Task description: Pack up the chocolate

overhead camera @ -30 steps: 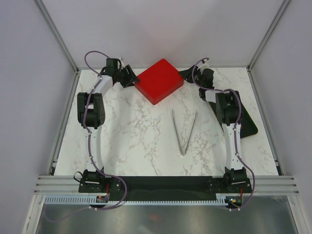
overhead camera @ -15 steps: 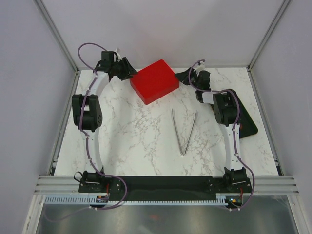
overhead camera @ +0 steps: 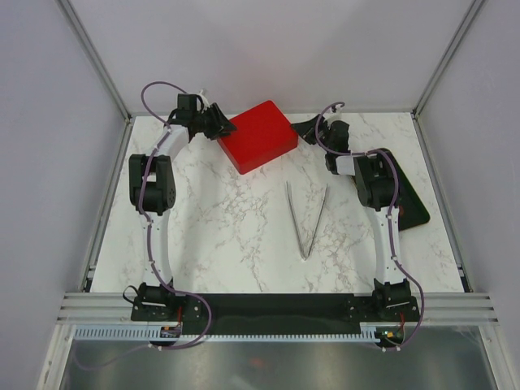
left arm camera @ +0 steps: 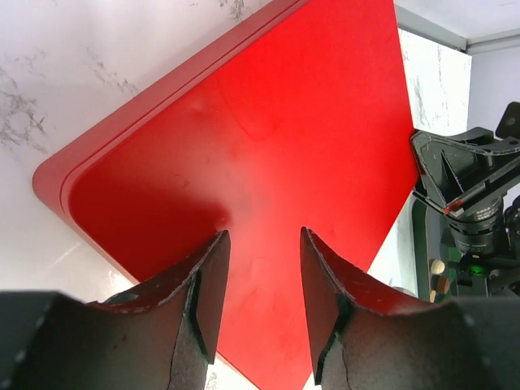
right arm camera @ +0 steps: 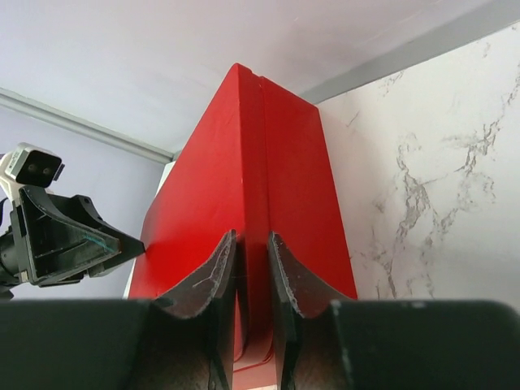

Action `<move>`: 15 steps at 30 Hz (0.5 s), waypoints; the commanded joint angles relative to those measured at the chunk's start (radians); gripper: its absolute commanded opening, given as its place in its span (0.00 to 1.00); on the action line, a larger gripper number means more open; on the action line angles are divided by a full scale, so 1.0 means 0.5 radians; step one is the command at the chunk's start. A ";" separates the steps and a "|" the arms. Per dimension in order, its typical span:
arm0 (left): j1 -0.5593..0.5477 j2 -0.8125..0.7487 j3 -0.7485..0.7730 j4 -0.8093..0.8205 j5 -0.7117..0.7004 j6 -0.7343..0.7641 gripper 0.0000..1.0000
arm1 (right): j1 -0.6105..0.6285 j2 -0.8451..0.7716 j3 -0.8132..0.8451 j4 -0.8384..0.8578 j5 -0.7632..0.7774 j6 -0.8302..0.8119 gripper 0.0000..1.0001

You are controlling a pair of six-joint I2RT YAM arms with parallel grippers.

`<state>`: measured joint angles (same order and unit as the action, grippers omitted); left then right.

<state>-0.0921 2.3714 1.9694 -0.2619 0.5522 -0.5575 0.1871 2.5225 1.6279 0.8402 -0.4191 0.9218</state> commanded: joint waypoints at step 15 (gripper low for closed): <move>-0.009 0.071 -0.128 -0.120 -0.101 0.060 0.49 | -0.138 -0.057 0.438 -0.487 -0.153 0.193 0.29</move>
<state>-0.0921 2.3703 1.9549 -0.2321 0.5598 -0.5575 0.1299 2.5195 1.7546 0.6197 -0.4828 1.0241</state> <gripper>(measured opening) 0.492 0.310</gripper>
